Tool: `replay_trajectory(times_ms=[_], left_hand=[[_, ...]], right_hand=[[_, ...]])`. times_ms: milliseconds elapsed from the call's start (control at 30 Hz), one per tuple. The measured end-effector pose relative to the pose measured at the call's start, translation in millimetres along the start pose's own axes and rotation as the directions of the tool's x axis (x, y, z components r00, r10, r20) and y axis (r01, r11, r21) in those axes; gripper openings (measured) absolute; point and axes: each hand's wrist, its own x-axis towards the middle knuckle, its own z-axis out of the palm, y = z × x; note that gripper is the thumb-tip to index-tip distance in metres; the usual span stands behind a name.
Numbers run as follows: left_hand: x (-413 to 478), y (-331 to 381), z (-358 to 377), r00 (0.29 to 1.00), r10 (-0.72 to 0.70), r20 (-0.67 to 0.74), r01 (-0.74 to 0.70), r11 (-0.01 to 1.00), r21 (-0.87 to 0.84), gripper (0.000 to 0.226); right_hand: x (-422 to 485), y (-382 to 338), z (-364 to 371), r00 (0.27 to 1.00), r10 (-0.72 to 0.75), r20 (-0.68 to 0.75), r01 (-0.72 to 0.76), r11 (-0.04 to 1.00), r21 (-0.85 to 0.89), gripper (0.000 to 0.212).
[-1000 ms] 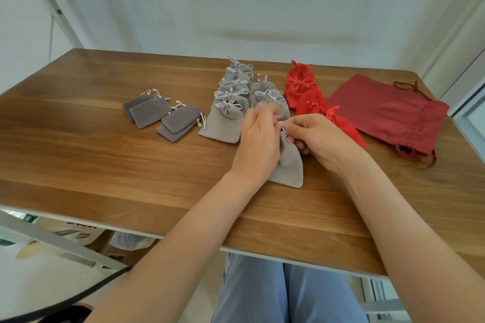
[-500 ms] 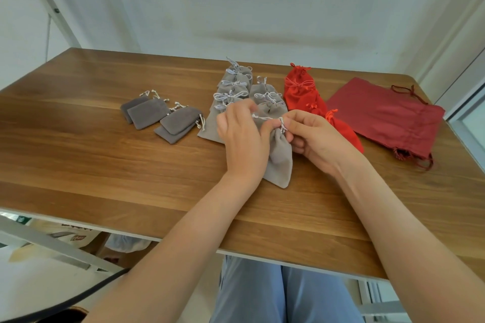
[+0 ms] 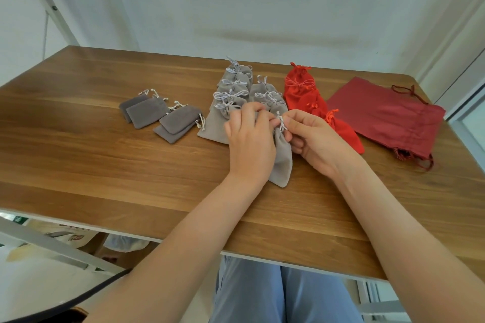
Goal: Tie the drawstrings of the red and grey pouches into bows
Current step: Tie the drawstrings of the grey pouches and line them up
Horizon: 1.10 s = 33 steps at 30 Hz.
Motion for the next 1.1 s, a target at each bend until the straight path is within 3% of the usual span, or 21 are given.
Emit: replay_trajectory(times_ms=[233,367,433,533,700,867,1000,1100], left_hand=[[0.9,-3.4,2.1,0.999,-0.019,0.030,0.024,0.984,-0.174,0.023],[1.8,-5.3,3.4,0.995,0.104,-0.003,-0.103,0.994,0.042,0.016],[1.7,-6.5,4.6,0.977,0.211,0.013,-0.210,0.957,0.200,0.005],[0.8,-6.0,3.6,0.957,0.286,0.052,-0.286,0.894,0.345,0.010],[-0.2,-5.0,3.7,0.977,0.211,0.005,-0.207,0.954,0.218,0.021],[-0.8,-7.1,4.1,0.992,0.121,0.041,-0.126,0.978,0.164,0.012],[0.8,-8.9,5.3,0.992,0.040,0.122,-0.045,0.998,0.037,0.008],[3.3,-5.8,-0.5,0.980,-0.044,0.196,0.062,0.994,-0.087,0.019]], right_hand=[[-0.1,1.3,0.7,0.999,-0.003,-0.033,0.003,1.000,0.002,0.017],[-0.2,2.0,2.8,0.997,-0.015,-0.075,0.013,1.000,-0.023,0.019],[-0.3,2.1,3.7,0.990,-0.026,-0.136,0.019,0.999,-0.049,0.020],[0.7,-0.1,4.1,0.967,-0.052,-0.251,0.033,0.996,-0.079,0.018],[2.8,0.8,7.8,0.911,-0.067,-0.408,-0.018,0.979,-0.202,0.016],[5.1,0.7,8.0,0.868,-0.083,-0.489,-0.026,0.977,-0.213,0.014],[6.6,1.0,6.7,0.859,-0.094,-0.504,-0.021,0.976,-0.218,0.011],[5.5,0.6,7.3,0.876,-0.188,-0.444,0.051,0.951,-0.304,0.010]])
